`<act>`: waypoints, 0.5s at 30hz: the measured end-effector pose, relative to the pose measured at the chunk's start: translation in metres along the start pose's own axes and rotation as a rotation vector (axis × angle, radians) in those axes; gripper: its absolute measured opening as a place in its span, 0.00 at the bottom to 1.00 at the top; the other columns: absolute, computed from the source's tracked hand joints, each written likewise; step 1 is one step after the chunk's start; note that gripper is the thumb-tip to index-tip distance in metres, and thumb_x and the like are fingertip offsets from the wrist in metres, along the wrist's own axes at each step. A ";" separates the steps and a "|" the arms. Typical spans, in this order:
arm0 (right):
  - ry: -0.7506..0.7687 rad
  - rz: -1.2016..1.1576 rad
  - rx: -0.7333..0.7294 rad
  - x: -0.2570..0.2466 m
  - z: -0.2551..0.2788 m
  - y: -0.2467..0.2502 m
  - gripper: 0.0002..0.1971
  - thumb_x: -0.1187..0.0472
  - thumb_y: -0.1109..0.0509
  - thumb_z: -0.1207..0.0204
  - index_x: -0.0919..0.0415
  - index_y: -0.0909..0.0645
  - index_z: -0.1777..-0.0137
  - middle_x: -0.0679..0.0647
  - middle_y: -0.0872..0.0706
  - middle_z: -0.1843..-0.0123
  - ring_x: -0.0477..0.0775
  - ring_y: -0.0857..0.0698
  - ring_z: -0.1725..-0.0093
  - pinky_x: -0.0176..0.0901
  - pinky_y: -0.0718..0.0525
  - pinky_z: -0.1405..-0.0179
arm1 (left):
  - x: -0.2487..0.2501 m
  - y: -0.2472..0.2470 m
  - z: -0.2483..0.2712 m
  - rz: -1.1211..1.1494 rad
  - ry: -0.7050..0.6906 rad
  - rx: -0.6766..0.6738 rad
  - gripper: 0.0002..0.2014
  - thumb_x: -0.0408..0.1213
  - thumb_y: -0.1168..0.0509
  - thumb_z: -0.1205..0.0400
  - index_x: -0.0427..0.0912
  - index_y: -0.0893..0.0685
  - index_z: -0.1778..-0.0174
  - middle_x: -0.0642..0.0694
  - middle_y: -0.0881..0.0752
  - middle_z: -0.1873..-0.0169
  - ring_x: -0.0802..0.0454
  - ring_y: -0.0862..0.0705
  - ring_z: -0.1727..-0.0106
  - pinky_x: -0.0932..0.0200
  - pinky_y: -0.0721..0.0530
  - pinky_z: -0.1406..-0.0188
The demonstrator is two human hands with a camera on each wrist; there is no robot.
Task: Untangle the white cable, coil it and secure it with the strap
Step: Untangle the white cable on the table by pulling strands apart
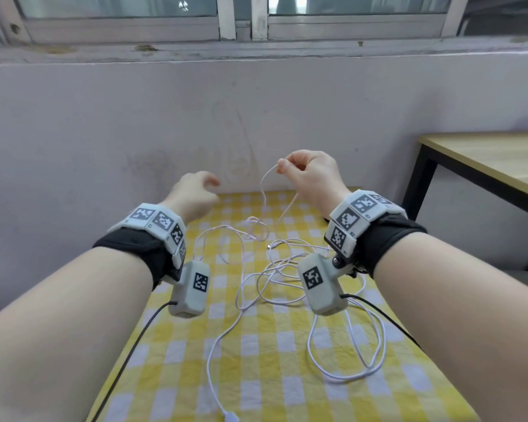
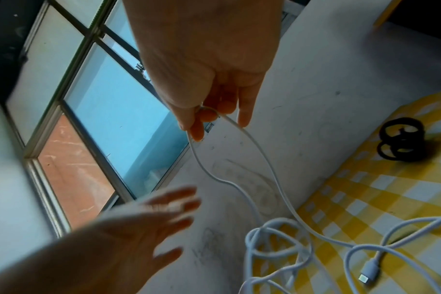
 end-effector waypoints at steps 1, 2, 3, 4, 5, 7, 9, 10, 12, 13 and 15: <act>0.018 0.007 -0.027 -0.003 0.001 -0.002 0.11 0.54 0.33 0.21 0.59 0.12 0.57 0.47 0.25 0.73 0.43 0.30 0.74 0.36 0.29 0.69 | 0.011 -0.006 0.004 0.187 -0.082 -0.071 0.21 0.31 0.34 0.21 0.45 0.22 0.31 0.48 0.21 0.37 0.51 0.22 0.38 0.61 0.24 0.38; 0.037 0.014 -0.047 -0.006 0.002 -0.004 0.11 0.54 0.33 0.21 0.58 0.12 0.57 0.45 0.27 0.75 0.43 0.31 0.75 0.34 0.31 0.71 | 0.025 -0.011 0.010 0.351 -0.139 -0.177 0.22 0.31 0.34 0.20 0.43 0.24 0.29 0.48 0.21 0.39 0.55 0.22 0.41 0.66 0.24 0.43; 0.055 0.014 -0.060 -0.008 0.003 -0.004 0.11 0.54 0.33 0.21 0.57 0.12 0.58 0.45 0.28 0.77 0.43 0.31 0.76 0.32 0.32 0.72 | 0.036 -0.016 0.015 0.469 -0.183 -0.267 0.19 0.31 0.35 0.19 0.42 0.24 0.31 0.48 0.19 0.43 0.56 0.20 0.44 0.72 0.23 0.49; 0.069 0.009 -0.067 -0.009 0.003 -0.003 0.11 0.54 0.33 0.21 0.57 0.12 0.58 0.45 0.29 0.77 0.42 0.31 0.77 0.30 0.33 0.73 | 0.044 -0.020 0.017 0.537 -0.206 -0.311 0.14 0.32 0.36 0.18 0.42 0.21 0.36 0.47 0.16 0.48 0.57 0.18 0.49 0.74 0.23 0.54; 0.079 0.006 -0.069 -0.010 0.004 -0.002 0.11 0.55 0.32 0.21 0.58 0.12 0.58 0.45 0.29 0.77 0.42 0.31 0.77 0.28 0.34 0.73 | 0.049 -0.022 0.019 0.560 -0.213 -0.320 0.07 0.33 0.37 0.17 0.43 0.18 0.45 0.47 0.16 0.55 0.57 0.18 0.55 0.73 0.23 0.55; 0.083 0.021 -0.059 -0.009 0.004 0.002 0.11 0.55 0.32 0.21 0.58 0.12 0.59 0.45 0.30 0.77 0.41 0.31 0.77 0.28 0.34 0.74 | 0.050 -0.023 0.017 0.580 -0.209 -0.307 0.08 0.35 0.39 0.15 0.44 0.18 0.60 0.48 0.20 0.68 0.57 0.20 0.68 0.62 0.24 0.56; 0.053 0.039 -0.009 -0.003 0.002 0.009 0.11 0.56 0.33 0.21 0.57 0.14 0.61 0.45 0.31 0.78 0.40 0.31 0.80 0.27 0.34 0.77 | 0.042 -0.023 0.012 0.532 -0.204 -0.276 0.14 0.35 0.41 0.15 0.44 0.18 0.66 0.52 0.27 0.78 0.56 0.26 0.76 0.60 0.26 0.65; 0.023 0.043 0.029 0.001 0.001 0.014 0.11 0.56 0.33 0.21 0.57 0.14 0.62 0.44 0.31 0.78 0.40 0.31 0.81 0.26 0.35 0.78 | 0.037 -0.021 0.010 0.462 -0.212 -0.244 0.15 0.35 0.40 0.15 0.45 0.18 0.68 0.52 0.29 0.80 0.54 0.29 0.77 0.59 0.29 0.69; -0.041 0.051 0.097 0.009 -0.002 0.022 0.11 0.56 0.33 0.21 0.56 0.15 0.63 0.45 0.31 0.77 0.42 0.31 0.80 0.32 0.32 0.74 | 0.027 -0.018 0.008 0.272 -0.217 -0.180 0.15 0.36 0.40 0.16 0.48 0.18 0.69 0.49 0.30 0.78 0.52 0.33 0.75 0.58 0.33 0.72; -0.069 0.056 0.120 0.012 -0.003 0.025 0.11 0.56 0.34 0.21 0.57 0.14 0.62 0.45 0.30 0.77 0.43 0.31 0.78 0.34 0.31 0.73 | 0.022 -0.016 0.008 0.188 -0.208 -0.166 0.15 0.37 0.40 0.16 0.49 0.18 0.69 0.49 0.29 0.77 0.52 0.33 0.74 0.59 0.33 0.72; -0.107 0.069 0.161 0.016 -0.005 0.028 0.11 0.56 0.34 0.21 0.57 0.14 0.62 0.45 0.29 0.76 0.44 0.30 0.76 0.37 0.29 0.70 | 0.016 -0.013 0.008 0.031 -0.191 -0.171 0.15 0.38 0.41 0.16 0.49 0.19 0.69 0.50 0.27 0.76 0.52 0.30 0.74 0.60 0.30 0.73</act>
Point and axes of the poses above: each hand's wrist, its own z-axis away from the middle knuckle, its own y-axis out of the back of the hand, x = y × z, the point moved 2 cm from there along -z, towards the middle knuckle
